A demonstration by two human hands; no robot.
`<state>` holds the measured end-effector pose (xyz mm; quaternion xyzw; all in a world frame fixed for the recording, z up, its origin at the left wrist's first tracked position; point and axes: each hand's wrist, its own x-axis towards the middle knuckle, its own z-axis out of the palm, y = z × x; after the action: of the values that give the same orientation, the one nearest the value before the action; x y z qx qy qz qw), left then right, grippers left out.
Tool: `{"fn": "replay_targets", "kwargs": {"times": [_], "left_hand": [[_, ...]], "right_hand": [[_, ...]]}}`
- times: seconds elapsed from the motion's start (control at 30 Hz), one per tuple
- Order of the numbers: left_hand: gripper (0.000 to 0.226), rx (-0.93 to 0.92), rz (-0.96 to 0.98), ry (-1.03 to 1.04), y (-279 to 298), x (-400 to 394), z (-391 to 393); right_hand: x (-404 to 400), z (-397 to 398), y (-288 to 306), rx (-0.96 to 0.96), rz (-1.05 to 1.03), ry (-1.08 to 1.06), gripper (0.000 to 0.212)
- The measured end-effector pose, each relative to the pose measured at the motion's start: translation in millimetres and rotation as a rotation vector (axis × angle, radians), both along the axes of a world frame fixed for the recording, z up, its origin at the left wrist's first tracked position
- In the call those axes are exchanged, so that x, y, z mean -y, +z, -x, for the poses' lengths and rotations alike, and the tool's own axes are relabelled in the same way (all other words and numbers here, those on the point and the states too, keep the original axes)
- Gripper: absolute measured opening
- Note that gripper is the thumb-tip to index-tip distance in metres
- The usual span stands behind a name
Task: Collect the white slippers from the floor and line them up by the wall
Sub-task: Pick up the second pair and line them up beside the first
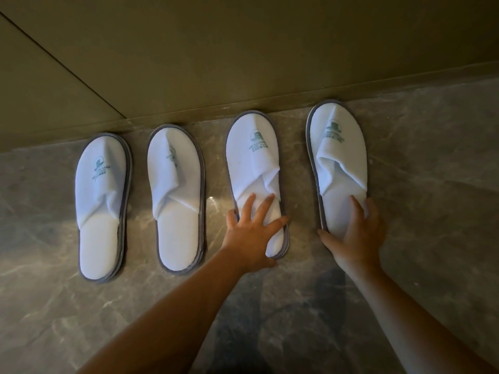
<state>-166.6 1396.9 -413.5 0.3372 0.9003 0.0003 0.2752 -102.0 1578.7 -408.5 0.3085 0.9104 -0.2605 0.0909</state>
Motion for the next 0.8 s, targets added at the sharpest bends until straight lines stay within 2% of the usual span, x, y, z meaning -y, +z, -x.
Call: {"fn": "replay_targets", "kwargs": {"times": [0.4, 0.6, 0.8], "left_hand": [[0.087, 0.012, -0.021, 0.012, -2.2, 6.6, 1.4], [0.096, -0.018, -0.001, 0.01, -6.4, 8.2, -0.1], [0.096, -0.014, -0.005, -0.004, -5.5, 7.7, 1.1]], "right_hand": [[-0.2, 2.4, 1.0, -0.012, 0.008, -0.008, 0.088], [-9.0, 3.6, 3.0, -0.012, -0.002, -0.01, 0.087], [-9.1, -1.1, -1.5, -0.033, 0.003, 0.064, 0.086]]}}
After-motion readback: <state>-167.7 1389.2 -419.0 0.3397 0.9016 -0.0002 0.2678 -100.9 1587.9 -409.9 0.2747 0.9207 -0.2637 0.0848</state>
